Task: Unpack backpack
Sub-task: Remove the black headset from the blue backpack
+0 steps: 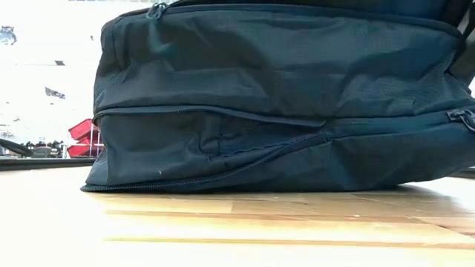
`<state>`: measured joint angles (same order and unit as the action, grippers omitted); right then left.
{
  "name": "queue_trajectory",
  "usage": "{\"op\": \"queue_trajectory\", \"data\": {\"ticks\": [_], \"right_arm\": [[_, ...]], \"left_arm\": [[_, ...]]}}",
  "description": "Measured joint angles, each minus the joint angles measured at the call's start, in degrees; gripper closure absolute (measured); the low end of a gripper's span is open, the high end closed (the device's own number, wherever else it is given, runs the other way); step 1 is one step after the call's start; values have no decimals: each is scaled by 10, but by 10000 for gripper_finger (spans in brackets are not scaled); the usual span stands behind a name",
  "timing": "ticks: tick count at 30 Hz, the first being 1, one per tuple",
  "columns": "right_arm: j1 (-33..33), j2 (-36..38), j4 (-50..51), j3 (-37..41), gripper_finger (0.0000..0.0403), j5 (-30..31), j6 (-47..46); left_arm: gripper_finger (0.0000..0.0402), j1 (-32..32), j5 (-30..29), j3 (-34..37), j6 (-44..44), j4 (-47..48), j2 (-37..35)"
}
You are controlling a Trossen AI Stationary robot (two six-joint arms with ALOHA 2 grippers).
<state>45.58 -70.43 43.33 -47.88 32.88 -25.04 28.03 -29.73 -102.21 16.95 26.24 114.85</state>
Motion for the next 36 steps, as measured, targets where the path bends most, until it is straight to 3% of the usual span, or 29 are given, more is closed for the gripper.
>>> {"op": "queue_trajectory", "data": {"ticks": [9,13,18,20,23,29,36], "right_arm": [[0,0,-6,0,403,1,0],[0,0,-6,0,403,1,0],[0,0,-6,0,403,2,0],[0,0,-7,0,403,2,0],[-1,0,-11,0,403,2,0],[-3,0,-22,0,403,2,0],[-4,0,-22,0,403,2,0]], "left_arm": [[194,-38,80,-1,-12,-20,53],[187,-37,89,0,-13,-26,55],[187,-30,147,0,-18,-81,55],[187,-28,140,-2,-17,-73,60],[187,-30,83,0,-15,-25,71],[187,-38,6,0,-18,-15,72],[193,-38,32,0,-26,-7,71]]}}
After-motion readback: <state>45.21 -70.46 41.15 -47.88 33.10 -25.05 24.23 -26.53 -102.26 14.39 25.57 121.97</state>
